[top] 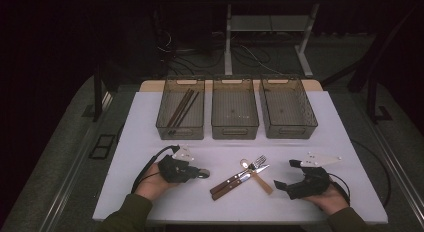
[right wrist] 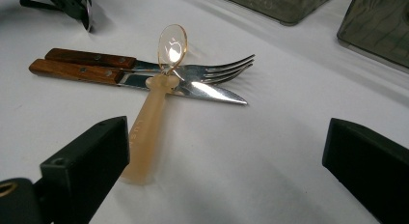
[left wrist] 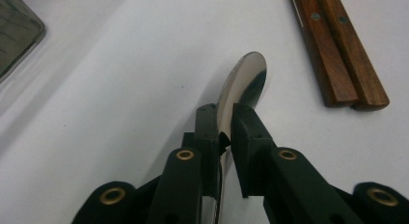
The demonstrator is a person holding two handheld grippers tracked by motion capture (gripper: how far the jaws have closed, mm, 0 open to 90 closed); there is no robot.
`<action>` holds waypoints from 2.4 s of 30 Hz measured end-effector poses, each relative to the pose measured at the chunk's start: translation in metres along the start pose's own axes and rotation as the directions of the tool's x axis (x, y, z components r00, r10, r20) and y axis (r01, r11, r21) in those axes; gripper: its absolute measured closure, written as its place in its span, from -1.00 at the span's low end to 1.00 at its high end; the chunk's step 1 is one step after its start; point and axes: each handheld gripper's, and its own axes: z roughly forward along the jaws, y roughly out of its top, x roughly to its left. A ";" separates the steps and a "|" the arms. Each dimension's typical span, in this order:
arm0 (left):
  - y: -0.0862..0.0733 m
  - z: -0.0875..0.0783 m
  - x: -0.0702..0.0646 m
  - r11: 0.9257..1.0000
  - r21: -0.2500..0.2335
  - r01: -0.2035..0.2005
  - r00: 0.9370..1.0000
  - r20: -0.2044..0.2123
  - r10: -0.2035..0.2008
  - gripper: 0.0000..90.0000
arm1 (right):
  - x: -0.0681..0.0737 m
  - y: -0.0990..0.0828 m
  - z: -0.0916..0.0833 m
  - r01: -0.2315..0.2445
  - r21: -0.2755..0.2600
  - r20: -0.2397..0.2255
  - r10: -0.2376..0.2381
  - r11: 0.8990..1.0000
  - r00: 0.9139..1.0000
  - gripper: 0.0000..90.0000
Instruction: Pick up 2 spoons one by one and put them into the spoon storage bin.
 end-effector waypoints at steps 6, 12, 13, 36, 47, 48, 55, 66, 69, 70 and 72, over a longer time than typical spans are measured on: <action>0.001 -0.002 -0.003 1.000 -0.014 -0.017 0.999 0.033 0.017 0.94 | 0.000 0.000 0.000 0.001 -0.001 -0.001 -0.001 1.000 1.000 -0.95; 0.001 -0.003 -0.003 1.000 -0.005 -0.022 0.999 0.029 0.022 0.96 | 0.000 0.000 0.000 -0.001 -0.002 -0.001 0.001 1.000 1.000 -0.95; 0.001 -0.003 -0.003 1.000 -0.006 -0.019 0.999 0.030 0.019 0.96 | 0.000 0.000 0.000 0.000 -0.004 -0.001 0.000 1.000 1.000 -0.95; 0.008 -0.023 0.007 0.990 -0.122 0.072 0.997 -0.021 -0.075 0.96 | -0.002 0.001 -0.002 -0.024 -0.016 -0.011 0.024 1.000 1.000 -0.95; 0.024 -0.030 0.013 0.972 -0.217 0.093 0.995 -0.010 -0.098 0.96 | -0.002 0.001 0.000 -0.019 -0.016 -0.004 0.019 1.000 1.000 -0.95; 0.026 -0.030 0.014 0.970 -0.222 0.096 0.995 -0.006 -0.100 0.96 | -0.002 0.001 0.000 -0.017 -0.017 -0.005 0.017 1.000 1.000 -0.95; 0.042 -0.029 0.022 0.956 -0.270 0.114 0.993 -0.009 -0.121 0.96 | -0.002 0.000 -0.002 -0.020 -0.018 -0.006 0.020 1.000 1.000 -0.95; 0.074 -0.025 0.039 0.923 -0.352 0.155 0.987 0.008 -0.163 0.96 | -0.002 -0.001 -0.003 -0.015 -0.020 0.011 0.016 1.000 1.000 -0.95; 0.084 -0.024 0.044 0.922 -0.355 0.155 0.986 -0.003 -0.167 0.96 | 0.000 -0.001 -0.003 -0.017 -0.019 0.000 0.017 1.000 1.000 -0.95; 0.088 -0.024 0.046 0.921 -0.358 0.154 0.986 -0.007 -0.167 0.96 | 0.000 -0.001 -0.003 -0.016 -0.017 -0.004 0.016 1.000 1.000 -0.95; 0.094 -0.024 0.049 0.918 -0.364 0.158 0.985 -0.009 -0.173 0.96 | 0.001 -0.001 -0.004 -0.013 -0.018 -0.008 0.013 1.000 1.000 -0.95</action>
